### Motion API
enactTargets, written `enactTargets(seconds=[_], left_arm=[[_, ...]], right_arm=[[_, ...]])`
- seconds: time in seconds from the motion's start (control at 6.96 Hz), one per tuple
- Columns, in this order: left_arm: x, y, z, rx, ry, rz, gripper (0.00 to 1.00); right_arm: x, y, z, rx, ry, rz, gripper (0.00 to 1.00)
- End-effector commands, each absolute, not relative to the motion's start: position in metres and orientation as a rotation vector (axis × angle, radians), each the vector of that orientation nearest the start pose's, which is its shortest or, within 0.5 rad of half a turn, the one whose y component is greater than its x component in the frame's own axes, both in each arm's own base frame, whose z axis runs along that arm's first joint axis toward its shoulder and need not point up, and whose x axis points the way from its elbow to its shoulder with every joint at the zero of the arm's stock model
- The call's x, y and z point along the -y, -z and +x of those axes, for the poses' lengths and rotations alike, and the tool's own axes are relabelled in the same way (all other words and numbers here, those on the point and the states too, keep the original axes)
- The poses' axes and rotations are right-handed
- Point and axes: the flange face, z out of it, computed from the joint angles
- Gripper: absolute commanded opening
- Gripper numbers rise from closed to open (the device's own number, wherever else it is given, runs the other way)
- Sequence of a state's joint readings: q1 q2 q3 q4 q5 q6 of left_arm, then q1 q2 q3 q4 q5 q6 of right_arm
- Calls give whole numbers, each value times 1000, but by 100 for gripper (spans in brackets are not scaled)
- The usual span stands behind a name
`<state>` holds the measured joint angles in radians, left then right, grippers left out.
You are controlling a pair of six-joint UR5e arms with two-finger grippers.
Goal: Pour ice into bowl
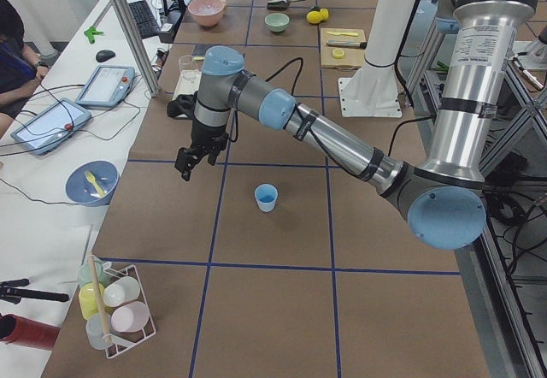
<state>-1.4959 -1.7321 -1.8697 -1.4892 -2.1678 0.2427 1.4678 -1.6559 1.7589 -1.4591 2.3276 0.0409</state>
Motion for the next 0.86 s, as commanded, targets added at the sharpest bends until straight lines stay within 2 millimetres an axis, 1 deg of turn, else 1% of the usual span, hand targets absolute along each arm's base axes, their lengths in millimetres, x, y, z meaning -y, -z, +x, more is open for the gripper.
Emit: enactTargets(seconds=[0.0,0.14,0.29,0.43,0.57,0.72], left_arm=[[541,-531,-51,-759,-334,265,100],[528,-561,-52,-767,-313,221,100],[510,-591,-52,-774,-287,176,100],[498,-606,-52,-779,-276,154,100],[494,-617,-52,-783,-256,129,100],[494,-618,-52,-783,-250,127,100]], right_arm=[[463,-599,41,832,88,146,100],[464,-599,42,818,90,156,100],[455,-612,42,813,77,128,100],[448,-620,42,816,78,126,100],[450,-621,42,817,65,123,100],[448,-622,43,816,64,120,100]])
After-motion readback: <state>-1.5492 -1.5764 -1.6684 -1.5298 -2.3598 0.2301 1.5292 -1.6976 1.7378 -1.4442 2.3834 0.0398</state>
